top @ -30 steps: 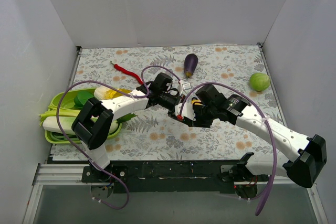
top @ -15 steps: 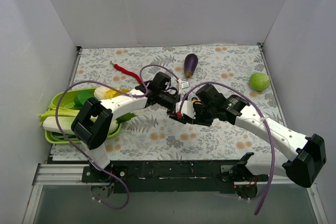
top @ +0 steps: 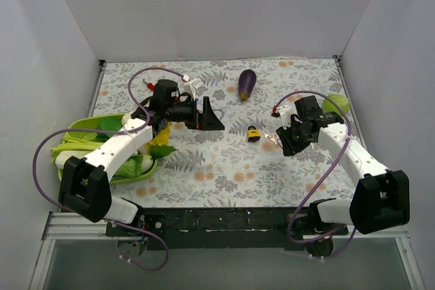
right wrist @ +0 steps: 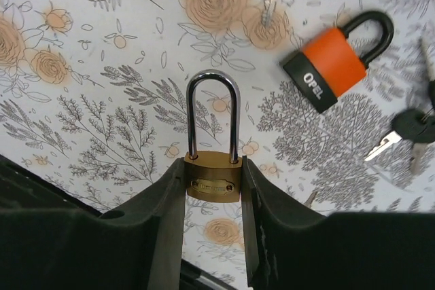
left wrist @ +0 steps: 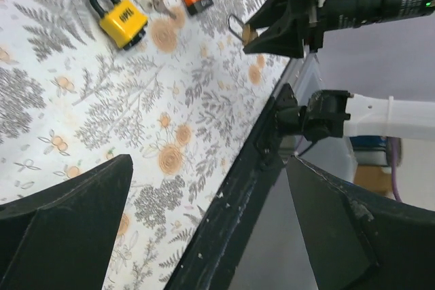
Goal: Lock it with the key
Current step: Place the lock at the center of the board.
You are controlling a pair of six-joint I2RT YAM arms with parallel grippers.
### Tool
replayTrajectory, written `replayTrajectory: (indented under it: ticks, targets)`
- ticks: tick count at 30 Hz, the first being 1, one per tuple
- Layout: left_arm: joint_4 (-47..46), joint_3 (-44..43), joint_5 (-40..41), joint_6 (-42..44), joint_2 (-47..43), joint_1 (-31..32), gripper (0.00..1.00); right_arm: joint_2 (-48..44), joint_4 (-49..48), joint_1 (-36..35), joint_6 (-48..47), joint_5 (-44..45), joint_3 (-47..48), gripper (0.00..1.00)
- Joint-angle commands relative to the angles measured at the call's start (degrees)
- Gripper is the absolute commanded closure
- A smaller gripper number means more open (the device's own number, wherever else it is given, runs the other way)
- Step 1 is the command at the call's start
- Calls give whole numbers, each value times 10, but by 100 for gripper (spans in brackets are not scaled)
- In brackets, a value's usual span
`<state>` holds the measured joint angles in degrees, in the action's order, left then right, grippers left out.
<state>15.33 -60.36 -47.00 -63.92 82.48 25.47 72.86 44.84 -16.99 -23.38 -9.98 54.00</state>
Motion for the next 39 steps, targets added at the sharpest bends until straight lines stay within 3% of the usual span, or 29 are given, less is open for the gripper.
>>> replayTrajectory:
  ticks: [1,7,11,17,25,39]
  targets:
    - [-27,-3,102,18,-58,4,2,15,-5,33,99,-14,1,99]
    - [-79,32,171,53,-115,5,2,55,36,51,132,5,42,99]
    - [-66,29,183,63,-115,4,2,50,69,53,132,-2,76,99]
    - [-50,23,185,69,-98,4,2,69,134,53,49,22,117,99]
    - [-55,31,180,80,-93,4,2,78,233,55,-29,29,71,99]
    - [-63,39,185,100,-94,4,2,106,70,54,26,67,-26,99]
